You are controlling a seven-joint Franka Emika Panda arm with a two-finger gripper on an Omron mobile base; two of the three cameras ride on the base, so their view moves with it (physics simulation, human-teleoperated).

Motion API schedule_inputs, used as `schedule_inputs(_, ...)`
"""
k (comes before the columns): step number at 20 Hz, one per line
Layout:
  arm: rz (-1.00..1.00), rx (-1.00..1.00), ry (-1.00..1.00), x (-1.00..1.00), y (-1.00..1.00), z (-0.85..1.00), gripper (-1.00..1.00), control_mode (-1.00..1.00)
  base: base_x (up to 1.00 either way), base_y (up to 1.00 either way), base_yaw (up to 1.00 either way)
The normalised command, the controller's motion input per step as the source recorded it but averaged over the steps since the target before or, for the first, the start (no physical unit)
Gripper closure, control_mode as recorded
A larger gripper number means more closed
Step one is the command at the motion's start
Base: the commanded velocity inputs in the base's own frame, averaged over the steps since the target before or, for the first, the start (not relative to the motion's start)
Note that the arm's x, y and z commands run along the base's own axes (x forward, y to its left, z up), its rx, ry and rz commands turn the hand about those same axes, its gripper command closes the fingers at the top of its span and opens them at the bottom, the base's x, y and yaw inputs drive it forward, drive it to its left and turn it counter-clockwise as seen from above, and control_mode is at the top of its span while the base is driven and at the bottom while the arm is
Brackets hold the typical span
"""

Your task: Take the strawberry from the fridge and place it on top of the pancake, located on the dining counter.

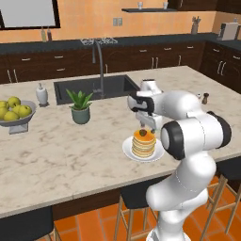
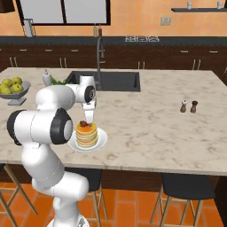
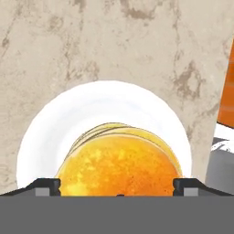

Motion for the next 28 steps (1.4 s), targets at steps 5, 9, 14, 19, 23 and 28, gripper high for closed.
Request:
schedule_inputs(5, 0.0, 0.0, 0.0, -0.4, -0.12, 0.62, -1.0, -1.0, 0.0, 0.0, 0.0)
schedule_inputs(9, 0.18, 0.0, -0.03, -1.0, 0.0, 0.75, -1.0, -1.0, 0.0, 0.0, 0.0)
schedule_inputs(14, 0.54, 0.0, -0.1, -1.0, 0.0, 0.88, -1.0, -1.0, 0.0, 0.0, 0.0)
schedule_inputs(19, 0.66, 0.13, -0.19, -0.96, 0.0, 0.26, -1.0, -1.0, 0.0, 0.0, 0.0)
schedule_inputs(23, 0.59, 0.19, -0.29, -0.84, 0.0, 0.52, -1.0, -1.0, 0.0, 0.0, 0.0)
schedule_inputs(28, 0.41, -0.04, -0.32, -0.97, 0.14, 0.22, -1.0, -1.0, 0.0, 0.0, 0.0)
